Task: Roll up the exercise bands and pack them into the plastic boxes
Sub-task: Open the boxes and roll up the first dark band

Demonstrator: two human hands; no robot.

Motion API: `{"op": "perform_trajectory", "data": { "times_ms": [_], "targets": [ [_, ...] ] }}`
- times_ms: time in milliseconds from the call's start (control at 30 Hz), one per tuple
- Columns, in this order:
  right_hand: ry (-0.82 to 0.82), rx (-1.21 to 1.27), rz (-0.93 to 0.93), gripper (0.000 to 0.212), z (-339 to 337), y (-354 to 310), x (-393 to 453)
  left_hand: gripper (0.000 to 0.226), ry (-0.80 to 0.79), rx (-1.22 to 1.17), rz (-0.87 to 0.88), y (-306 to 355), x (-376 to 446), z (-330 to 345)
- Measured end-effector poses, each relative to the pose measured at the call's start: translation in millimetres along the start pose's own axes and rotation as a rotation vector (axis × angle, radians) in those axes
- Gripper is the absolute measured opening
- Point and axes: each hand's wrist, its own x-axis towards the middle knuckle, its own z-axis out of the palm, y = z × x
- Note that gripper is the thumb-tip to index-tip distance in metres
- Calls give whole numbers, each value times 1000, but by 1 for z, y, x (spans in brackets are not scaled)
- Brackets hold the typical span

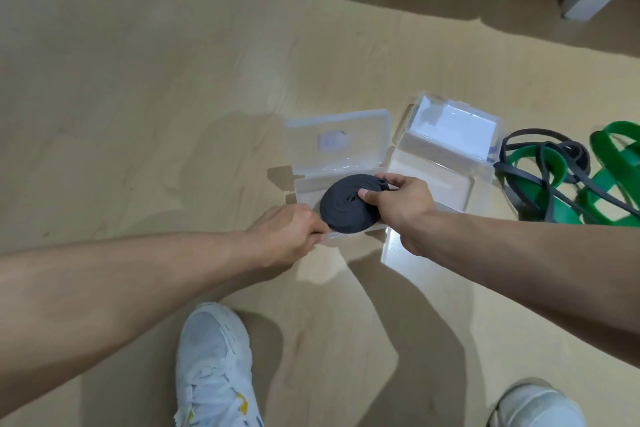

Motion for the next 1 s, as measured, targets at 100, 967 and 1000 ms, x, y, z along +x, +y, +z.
{"op": "perform_trajectory", "data": {
  "times_ms": [100, 967, 1000],
  "targets": [
    [-18, -17, 32, 43, 1, 0, 6, 24, 139, 87, 68, 2, -3, -7],
    [-175, -152, 163, 31, 22, -16, 24, 136, 275, -592, -414, 2, 22, 5],
    [-198, -191, 167, 28, 22, -17, 25, 137, 280, -602, -429, 2, 23, 6]
  ]
}}
